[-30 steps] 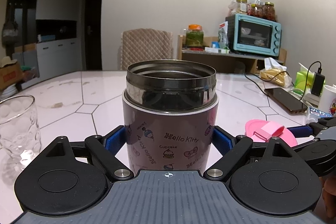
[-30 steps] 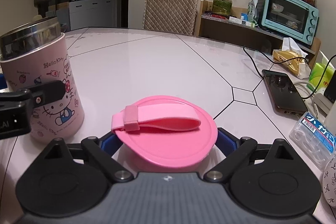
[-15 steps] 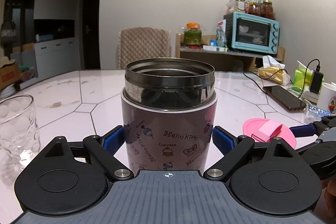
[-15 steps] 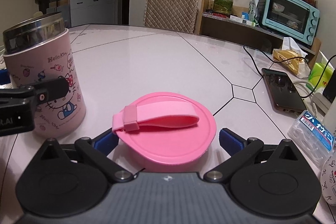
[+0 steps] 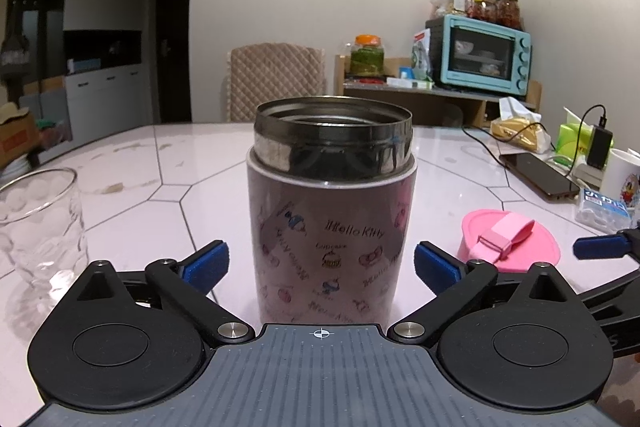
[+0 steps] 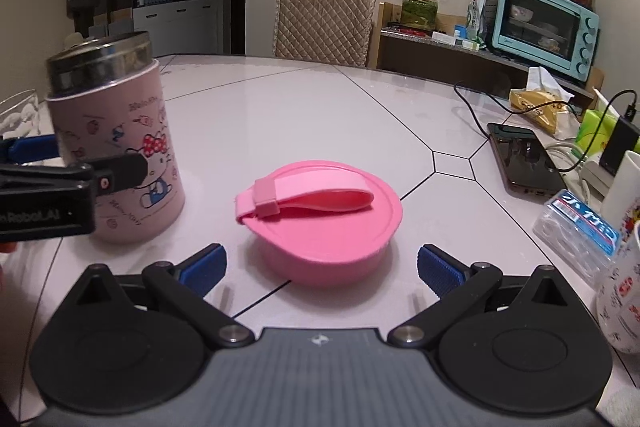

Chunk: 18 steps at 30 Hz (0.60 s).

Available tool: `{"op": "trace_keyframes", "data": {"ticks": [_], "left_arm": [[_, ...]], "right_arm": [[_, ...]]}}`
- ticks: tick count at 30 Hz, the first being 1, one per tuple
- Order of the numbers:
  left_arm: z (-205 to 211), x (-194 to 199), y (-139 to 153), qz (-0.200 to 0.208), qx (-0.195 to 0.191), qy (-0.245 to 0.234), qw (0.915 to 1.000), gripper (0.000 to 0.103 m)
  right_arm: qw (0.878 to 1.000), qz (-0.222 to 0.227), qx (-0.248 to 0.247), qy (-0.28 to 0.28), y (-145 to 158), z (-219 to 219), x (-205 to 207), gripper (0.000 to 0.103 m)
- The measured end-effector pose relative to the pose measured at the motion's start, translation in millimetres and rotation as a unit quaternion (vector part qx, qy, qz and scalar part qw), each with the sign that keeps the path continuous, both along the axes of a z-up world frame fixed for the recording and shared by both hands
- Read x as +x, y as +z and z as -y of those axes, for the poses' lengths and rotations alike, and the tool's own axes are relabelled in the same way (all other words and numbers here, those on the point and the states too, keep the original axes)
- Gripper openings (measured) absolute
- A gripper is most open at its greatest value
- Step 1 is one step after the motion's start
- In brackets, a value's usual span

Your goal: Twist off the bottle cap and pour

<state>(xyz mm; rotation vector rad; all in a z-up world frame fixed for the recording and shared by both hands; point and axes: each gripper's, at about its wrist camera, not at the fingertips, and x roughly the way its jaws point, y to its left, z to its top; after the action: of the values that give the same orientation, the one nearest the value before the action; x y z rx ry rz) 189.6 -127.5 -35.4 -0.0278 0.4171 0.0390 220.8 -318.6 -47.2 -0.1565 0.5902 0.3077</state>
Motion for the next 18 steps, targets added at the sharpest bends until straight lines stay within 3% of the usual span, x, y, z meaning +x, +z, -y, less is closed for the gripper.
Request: {"op": "trace_keyframes", "data": {"ticks": [18], "left_arm": [[-13, -65, 19, 0.002, 0.003, -0.001, 1.0000, 0.103]], "right_arm": [[0.999, 0.040, 0.033, -0.014, 25, 5, -81, 0.103]]}}
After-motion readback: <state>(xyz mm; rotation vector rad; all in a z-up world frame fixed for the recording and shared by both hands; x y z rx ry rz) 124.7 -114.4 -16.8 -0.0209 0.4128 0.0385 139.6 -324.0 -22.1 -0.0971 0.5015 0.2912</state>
